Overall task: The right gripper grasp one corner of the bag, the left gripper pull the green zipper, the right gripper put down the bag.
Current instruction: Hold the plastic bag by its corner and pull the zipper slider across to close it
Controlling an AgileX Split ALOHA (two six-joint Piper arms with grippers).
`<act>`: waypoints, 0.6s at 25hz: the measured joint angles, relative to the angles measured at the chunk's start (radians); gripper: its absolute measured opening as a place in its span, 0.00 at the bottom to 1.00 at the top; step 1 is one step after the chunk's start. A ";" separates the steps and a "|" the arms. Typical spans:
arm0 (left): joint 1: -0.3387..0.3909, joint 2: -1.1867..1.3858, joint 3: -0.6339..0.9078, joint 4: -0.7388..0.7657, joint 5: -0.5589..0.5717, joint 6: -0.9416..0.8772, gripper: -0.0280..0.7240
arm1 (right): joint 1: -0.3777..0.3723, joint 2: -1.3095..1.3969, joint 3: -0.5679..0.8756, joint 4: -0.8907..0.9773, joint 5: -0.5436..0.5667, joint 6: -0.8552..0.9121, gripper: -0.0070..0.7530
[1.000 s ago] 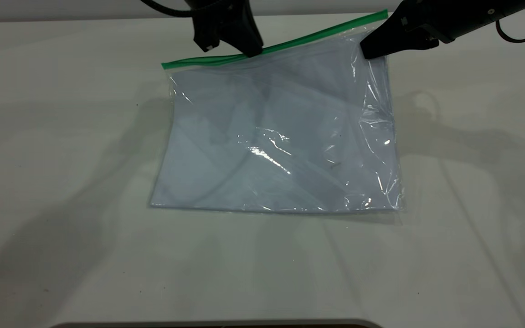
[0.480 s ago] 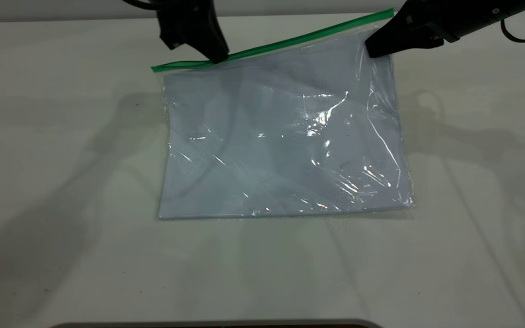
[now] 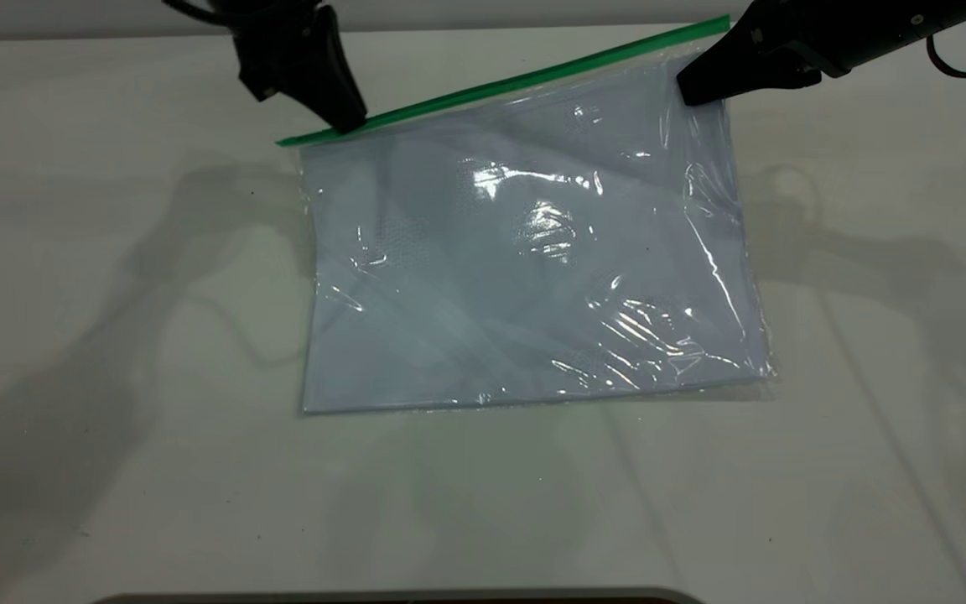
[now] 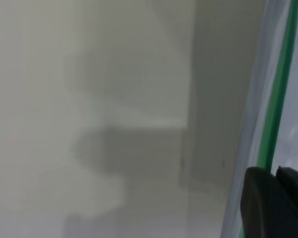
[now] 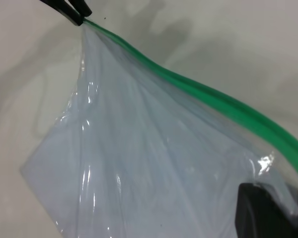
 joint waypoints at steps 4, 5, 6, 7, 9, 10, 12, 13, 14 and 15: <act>0.011 0.002 0.000 0.032 0.004 -0.021 0.09 | 0.000 0.000 0.000 0.000 -0.001 0.000 0.05; 0.013 0.002 0.000 0.033 0.006 -0.024 0.09 | 0.000 0.000 0.000 0.000 -0.001 0.000 0.05; 0.015 0.002 0.000 0.036 0.006 -0.027 0.09 | 0.000 0.000 0.000 0.000 -0.002 0.000 0.05; 0.016 0.002 0.000 0.039 0.006 -0.027 0.09 | 0.000 0.000 0.000 0.000 -0.002 0.000 0.05; 0.016 0.003 0.000 0.041 0.006 -0.029 0.10 | -0.001 0.000 0.000 0.000 -0.004 0.000 0.05; 0.017 0.003 0.000 0.041 0.006 -0.030 0.10 | -0.001 0.000 0.000 0.000 -0.005 0.000 0.05; 0.017 0.003 0.000 0.041 0.007 -0.030 0.12 | -0.001 0.000 0.000 0.000 -0.006 0.000 0.05; 0.017 0.003 0.000 0.051 0.010 -0.030 0.13 | -0.001 0.000 0.000 0.000 -0.011 0.000 0.05; 0.018 0.003 0.000 0.061 0.014 -0.031 0.15 | -0.003 0.000 0.000 0.000 -0.017 0.001 0.05; 0.021 0.003 0.000 0.066 0.017 -0.031 0.17 | -0.006 0.000 0.000 0.000 -0.021 0.001 0.05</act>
